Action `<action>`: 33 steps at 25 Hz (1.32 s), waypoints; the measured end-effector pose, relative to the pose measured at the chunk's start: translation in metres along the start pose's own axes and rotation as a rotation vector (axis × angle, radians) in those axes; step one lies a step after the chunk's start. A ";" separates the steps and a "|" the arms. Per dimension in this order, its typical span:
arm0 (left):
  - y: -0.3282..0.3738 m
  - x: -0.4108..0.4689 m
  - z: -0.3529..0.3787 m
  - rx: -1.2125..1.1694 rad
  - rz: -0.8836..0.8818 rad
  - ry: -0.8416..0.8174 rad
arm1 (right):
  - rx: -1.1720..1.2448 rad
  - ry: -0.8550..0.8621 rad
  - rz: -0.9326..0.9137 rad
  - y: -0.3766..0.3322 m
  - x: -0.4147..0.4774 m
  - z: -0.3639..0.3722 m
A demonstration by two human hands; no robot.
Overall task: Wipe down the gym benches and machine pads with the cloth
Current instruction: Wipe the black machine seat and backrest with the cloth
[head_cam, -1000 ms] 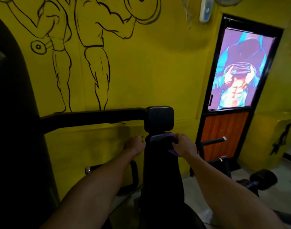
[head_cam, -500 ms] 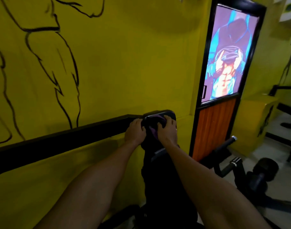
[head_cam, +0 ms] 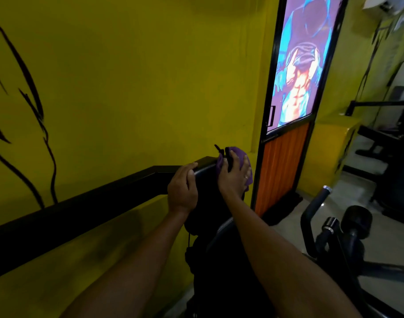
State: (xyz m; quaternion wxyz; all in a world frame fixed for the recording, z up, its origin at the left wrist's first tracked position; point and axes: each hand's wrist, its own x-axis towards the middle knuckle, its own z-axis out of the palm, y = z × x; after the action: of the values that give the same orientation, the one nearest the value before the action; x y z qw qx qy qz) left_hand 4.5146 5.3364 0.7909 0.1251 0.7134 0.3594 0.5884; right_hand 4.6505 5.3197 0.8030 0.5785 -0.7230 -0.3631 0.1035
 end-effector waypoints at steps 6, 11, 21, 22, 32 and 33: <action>-0.013 0.000 0.004 0.032 0.069 0.038 | -0.094 -0.027 -0.529 0.023 -0.062 0.026; -0.010 0.000 0.005 0.000 0.083 0.050 | -0.218 -0.062 -0.343 0.013 0.022 -0.007; -0.008 -0.001 0.003 -0.019 0.064 0.011 | -0.328 -0.063 -0.602 0.002 0.020 0.000; -0.008 -0.001 0.002 -0.028 0.064 0.010 | -0.291 -0.072 -0.511 0.005 0.035 -0.005; -0.002 0.012 -0.014 0.198 0.174 -0.169 | -0.094 0.039 -0.304 0.058 -0.059 0.027; -0.004 0.017 -0.017 0.242 0.208 -0.243 | -0.120 0.040 -0.272 0.064 -0.054 0.025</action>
State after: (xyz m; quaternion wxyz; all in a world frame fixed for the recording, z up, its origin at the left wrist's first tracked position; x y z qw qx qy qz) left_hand 4.4986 5.3463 0.8064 0.0194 0.8222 0.3343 0.4604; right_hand 4.6234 5.2996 0.7216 0.5500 -0.7024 -0.4516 -0.0119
